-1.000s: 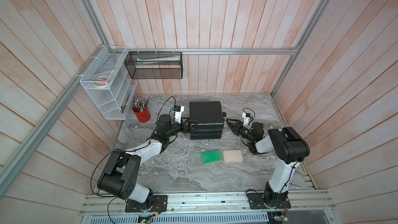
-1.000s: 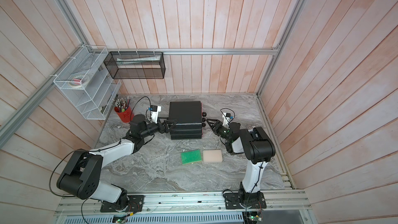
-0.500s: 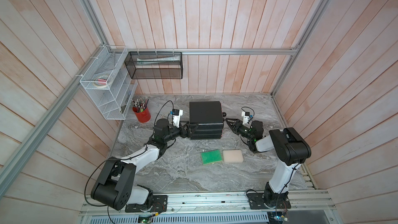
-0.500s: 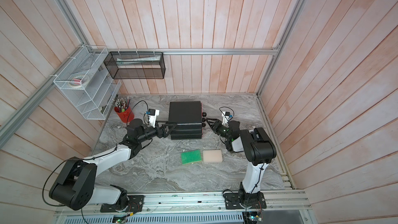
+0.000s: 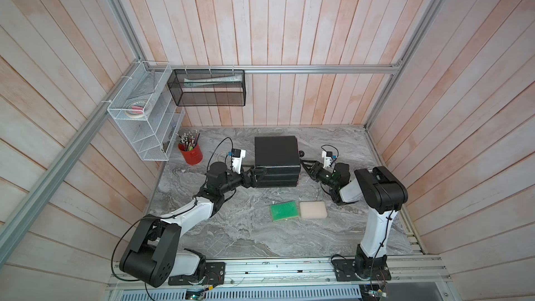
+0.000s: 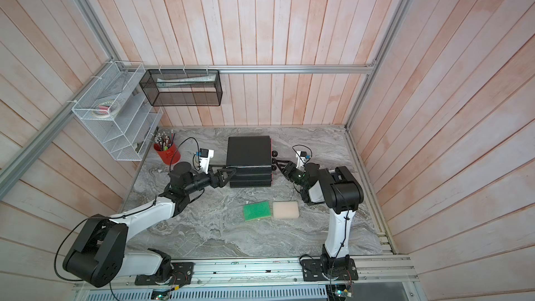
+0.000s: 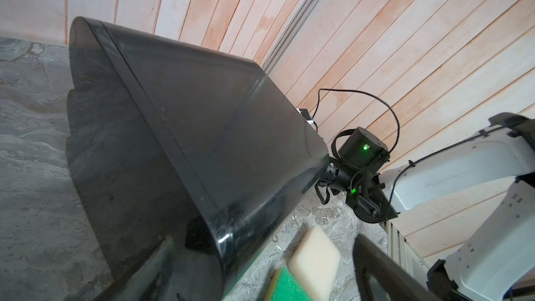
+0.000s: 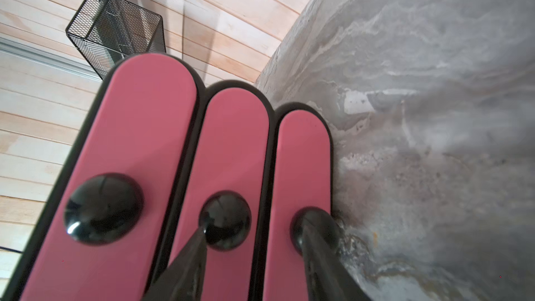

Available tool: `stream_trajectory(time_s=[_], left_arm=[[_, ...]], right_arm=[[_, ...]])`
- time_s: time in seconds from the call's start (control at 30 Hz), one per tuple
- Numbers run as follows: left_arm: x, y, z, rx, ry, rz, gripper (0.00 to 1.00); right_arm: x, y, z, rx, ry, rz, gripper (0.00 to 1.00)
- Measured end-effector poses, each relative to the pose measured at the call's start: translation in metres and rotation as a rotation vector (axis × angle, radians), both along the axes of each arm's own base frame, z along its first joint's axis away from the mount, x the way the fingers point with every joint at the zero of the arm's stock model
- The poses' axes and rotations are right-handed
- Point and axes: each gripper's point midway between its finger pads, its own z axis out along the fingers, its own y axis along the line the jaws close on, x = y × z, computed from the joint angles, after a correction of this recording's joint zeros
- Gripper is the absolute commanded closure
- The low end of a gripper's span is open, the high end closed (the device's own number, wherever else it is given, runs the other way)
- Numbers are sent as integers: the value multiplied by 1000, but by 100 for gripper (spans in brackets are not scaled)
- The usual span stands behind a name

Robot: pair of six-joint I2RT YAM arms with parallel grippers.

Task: Take the sponge out of the drawer
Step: Open the drawer in the storage box.

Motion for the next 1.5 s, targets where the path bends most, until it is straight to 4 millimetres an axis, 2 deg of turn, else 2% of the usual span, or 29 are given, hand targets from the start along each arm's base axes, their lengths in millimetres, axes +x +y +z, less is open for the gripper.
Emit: stream_trajectory(time_s=[0.33,0.57,0.8,0.93,1.1,1.27,1.43,1.5], left_arm=[[-1,-2,-2,1,8,-5,3],[0,-3,-5,4,15,-5,3],[0,-3,-8,7,23,-5,4],[0,-3,-8,7,23,-8,3],[-1,-4,-8,6,25,-13,3],[-1,-4,-9,7,27,-14,3],[-2,-4,-10,14,28,-15,3],[-2,-4,-12,19,30,-17,3]], right_arm=[[0,9,11,59,-45,10,46],[7,21,19,71,-72,21,48],[8,22,14,58,-71,14,70],[10,21,15,57,-78,1,76],[11,20,15,53,-81,-19,77],[10,3,16,28,-78,-80,77],[11,-37,16,19,-62,-171,77],[12,-47,17,16,-55,-195,77]])
